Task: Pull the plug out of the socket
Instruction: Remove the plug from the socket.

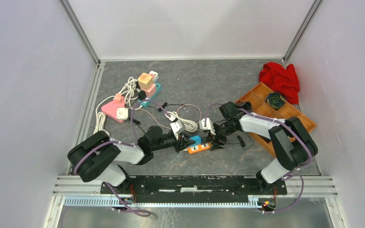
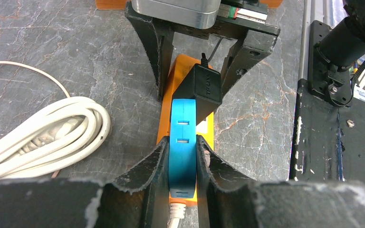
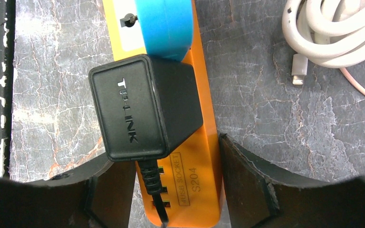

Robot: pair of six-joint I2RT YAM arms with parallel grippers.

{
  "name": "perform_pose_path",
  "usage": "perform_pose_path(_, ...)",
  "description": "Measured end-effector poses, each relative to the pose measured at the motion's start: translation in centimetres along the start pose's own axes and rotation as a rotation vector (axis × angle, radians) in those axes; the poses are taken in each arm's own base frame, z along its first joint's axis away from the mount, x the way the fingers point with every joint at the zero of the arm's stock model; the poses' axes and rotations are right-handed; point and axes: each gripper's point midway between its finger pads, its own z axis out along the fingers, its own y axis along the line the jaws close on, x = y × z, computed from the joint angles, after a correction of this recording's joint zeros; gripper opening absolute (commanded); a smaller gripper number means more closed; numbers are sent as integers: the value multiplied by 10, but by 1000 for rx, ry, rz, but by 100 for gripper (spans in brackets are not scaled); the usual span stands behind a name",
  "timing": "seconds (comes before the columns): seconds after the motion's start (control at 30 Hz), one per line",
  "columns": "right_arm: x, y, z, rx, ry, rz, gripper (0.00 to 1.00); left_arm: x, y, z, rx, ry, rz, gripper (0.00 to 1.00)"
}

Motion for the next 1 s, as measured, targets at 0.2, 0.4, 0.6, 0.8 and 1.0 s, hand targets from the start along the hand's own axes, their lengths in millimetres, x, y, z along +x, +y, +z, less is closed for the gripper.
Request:
perform_pose_path(0.2, -2, 1, 2, -22, 22, -2, 0, 1, -1, -3, -3, -7, 3, 2)
perform_pose_path(0.4, -4, 2, 5, -29, 36, -16, 1, -5, -4, -10, -2, -26, 28, 2)
perform_pose_path(0.6, -7, 3, 8, -44, 30, -10, 1, -7, -5, -15, -5, -21, 69, 2)
perform_pose_path(0.8, -9, 3, 10, -52, 24, -9, 0, -7, -6, -18, -7, -18, 83, 2)
perform_pose_path(1.0, -9, 3, 11, -53, 26, -4, 0, -5, -6, -18, -6, -10, 82, 2)
